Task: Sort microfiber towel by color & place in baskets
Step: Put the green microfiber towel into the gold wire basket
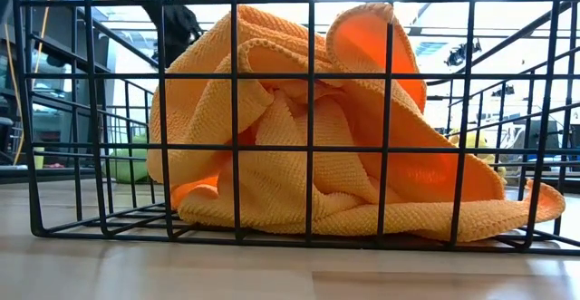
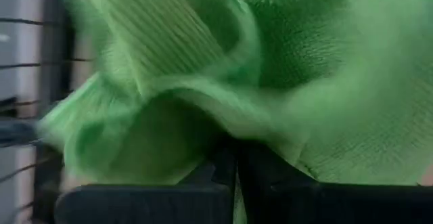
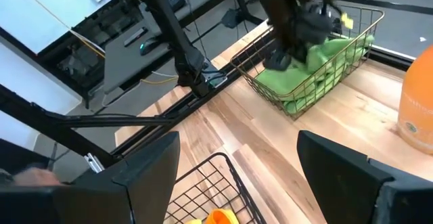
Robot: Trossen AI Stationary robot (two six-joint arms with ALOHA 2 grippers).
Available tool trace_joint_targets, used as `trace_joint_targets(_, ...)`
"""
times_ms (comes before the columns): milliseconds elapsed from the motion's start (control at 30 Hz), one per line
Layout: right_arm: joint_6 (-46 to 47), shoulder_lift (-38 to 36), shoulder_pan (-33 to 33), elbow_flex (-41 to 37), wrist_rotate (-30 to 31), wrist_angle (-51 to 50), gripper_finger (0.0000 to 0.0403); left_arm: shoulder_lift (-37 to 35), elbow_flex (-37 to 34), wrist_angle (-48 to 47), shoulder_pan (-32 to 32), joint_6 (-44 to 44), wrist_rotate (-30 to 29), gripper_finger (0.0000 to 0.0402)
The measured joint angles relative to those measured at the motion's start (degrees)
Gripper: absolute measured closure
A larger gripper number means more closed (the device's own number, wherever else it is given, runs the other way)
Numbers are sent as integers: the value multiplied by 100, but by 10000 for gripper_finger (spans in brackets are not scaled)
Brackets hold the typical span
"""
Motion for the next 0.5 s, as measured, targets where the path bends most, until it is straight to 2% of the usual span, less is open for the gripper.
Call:
trace_joint_targets(167, 104, 0, 2, 0, 86, 0, 109, 591, -375, 205, -35, -28, 38, 401)
trace_joint_targets(300, 104, 0, 2, 0, 95, 0, 109, 750, -397, 129, -46, -146, -135, 401)
trace_joint_targets(500, -12, 0, 2, 0, 225, 2, 110, 57, -342, -13, -36, -141, -140, 401)
